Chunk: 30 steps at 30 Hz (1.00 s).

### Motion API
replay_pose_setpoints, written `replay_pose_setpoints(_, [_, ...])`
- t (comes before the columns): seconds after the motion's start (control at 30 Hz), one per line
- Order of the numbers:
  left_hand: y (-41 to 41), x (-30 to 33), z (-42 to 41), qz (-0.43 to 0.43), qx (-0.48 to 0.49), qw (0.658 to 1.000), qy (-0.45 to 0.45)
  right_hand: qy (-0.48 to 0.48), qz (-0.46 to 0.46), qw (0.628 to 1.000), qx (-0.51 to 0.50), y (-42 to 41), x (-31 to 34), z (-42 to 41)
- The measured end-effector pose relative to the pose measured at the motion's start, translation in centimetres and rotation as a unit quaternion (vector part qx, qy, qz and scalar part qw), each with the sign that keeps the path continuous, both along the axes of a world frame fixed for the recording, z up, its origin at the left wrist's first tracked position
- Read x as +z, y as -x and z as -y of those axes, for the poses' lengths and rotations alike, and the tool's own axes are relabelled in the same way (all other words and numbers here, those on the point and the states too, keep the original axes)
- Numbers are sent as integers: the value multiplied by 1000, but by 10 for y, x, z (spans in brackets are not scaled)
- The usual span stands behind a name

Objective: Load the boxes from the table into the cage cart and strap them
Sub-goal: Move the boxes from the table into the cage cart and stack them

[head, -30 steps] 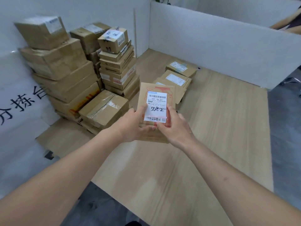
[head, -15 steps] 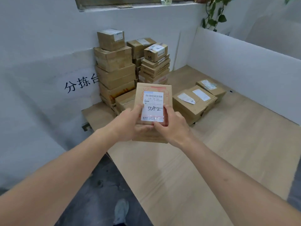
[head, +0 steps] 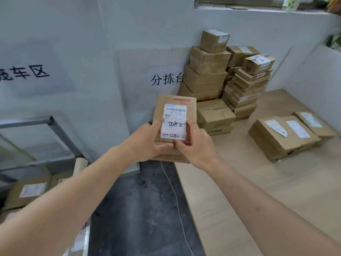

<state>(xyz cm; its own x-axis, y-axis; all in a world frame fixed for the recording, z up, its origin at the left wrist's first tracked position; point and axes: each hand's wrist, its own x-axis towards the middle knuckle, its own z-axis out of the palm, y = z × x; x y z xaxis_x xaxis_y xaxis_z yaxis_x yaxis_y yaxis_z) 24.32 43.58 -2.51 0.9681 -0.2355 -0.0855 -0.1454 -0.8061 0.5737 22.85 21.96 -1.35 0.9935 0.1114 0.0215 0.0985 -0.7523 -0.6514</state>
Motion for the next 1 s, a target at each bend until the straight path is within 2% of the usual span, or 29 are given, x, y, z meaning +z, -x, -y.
replay_pose_setpoints(0.17, [26, -17, -91, -26, 56, 998, 3, -5, -32, 998, 57, 2, -16, -94])
replay_pose_setpoints(0.37, [67, -32, -190, -57, 128, 990, 8, 35, -44, 991, 121, 13, -26, -196])
replay_pose_setpoints(0.63, [121, -47, -284, -84, 227, 970, 9, 37, -81, 974, 209, 28, -50, -307])
replay_pose_setpoints(1.0, [184, -91, -359, -129, 373, 918, 45, 72, -125, 914, 380, 25, -97, -417])
